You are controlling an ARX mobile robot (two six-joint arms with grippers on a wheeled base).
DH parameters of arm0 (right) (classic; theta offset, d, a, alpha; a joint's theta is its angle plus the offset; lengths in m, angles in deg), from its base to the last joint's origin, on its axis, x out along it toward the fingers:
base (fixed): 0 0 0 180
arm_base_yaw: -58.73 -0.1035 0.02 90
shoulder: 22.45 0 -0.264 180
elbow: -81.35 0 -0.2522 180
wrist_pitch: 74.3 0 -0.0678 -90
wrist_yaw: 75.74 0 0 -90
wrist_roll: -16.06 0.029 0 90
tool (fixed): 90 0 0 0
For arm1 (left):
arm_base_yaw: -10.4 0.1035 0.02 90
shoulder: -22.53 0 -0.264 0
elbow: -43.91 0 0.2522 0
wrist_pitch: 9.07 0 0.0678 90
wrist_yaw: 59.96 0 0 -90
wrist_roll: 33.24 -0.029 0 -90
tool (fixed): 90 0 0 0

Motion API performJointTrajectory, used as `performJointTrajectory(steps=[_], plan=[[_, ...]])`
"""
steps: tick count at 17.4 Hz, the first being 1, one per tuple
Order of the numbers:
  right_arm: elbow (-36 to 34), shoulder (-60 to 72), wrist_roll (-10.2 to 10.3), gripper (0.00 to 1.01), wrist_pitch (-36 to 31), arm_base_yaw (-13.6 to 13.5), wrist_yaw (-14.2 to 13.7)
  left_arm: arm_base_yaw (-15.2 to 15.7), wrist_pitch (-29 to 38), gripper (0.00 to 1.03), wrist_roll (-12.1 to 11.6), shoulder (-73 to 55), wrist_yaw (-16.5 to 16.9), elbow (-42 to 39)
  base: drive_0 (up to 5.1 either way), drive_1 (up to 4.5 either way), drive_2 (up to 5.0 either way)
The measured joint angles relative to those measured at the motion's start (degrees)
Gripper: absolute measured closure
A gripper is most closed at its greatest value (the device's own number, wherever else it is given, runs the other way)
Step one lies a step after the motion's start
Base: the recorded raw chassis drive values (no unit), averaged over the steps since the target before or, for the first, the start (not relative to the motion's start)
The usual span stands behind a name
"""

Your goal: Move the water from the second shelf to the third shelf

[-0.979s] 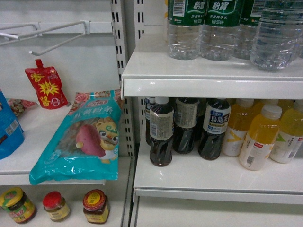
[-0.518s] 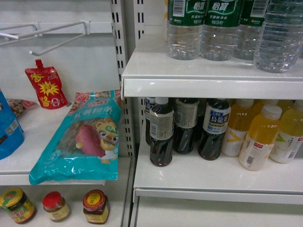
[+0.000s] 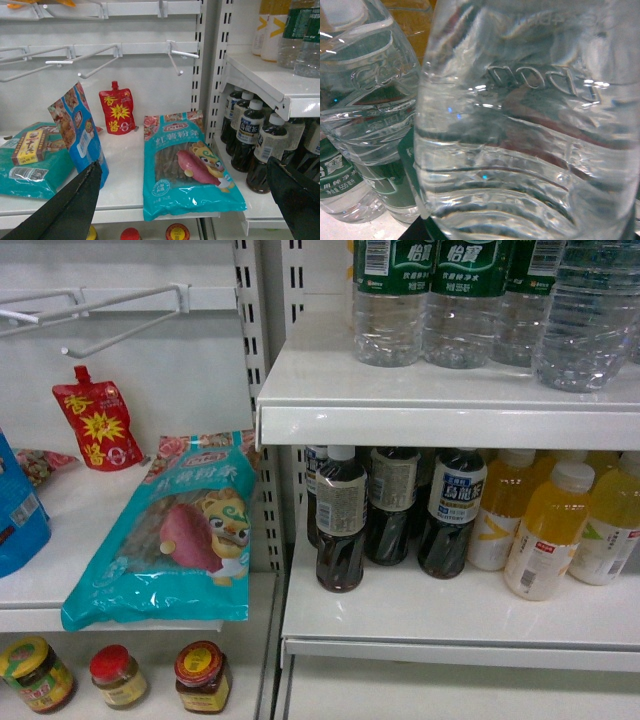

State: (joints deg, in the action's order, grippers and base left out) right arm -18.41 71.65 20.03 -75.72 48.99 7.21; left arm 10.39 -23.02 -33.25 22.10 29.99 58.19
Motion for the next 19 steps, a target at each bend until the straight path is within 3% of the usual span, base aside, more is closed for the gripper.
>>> performJointTrajectory(steps=[5, 8, 10, 19], plan=[[0.0, 0.1, 0.0, 0.60, -0.1, 0.0, 0.0, 0.0, 0.0, 0.05, 0.0, 0.0, 0.0, 0.0, 0.0, 0.00, 0.0], [0.0, 0.4, 0.1, 0.20, -1.0, 0.0, 0.7, 0.0, 0.0, 0.05, 0.0, 0.0, 0.0, 0.0, 0.0, 0.00, 0.0], [0.3, 0.4, 0.1, 0.02, -1.2, 0.0, 1.1, 0.0, 0.0, 0.05, 0.0, 0.0, 0.0, 0.0, 0.0, 0.00, 0.0], [-2.1, -2.8, -0.2, 0.03, -1.5, -0.5, 1.0, 0.0, 0.0, 0.05, 0.0, 0.0, 0.0, 0.0, 0.0, 0.00, 0.0]])
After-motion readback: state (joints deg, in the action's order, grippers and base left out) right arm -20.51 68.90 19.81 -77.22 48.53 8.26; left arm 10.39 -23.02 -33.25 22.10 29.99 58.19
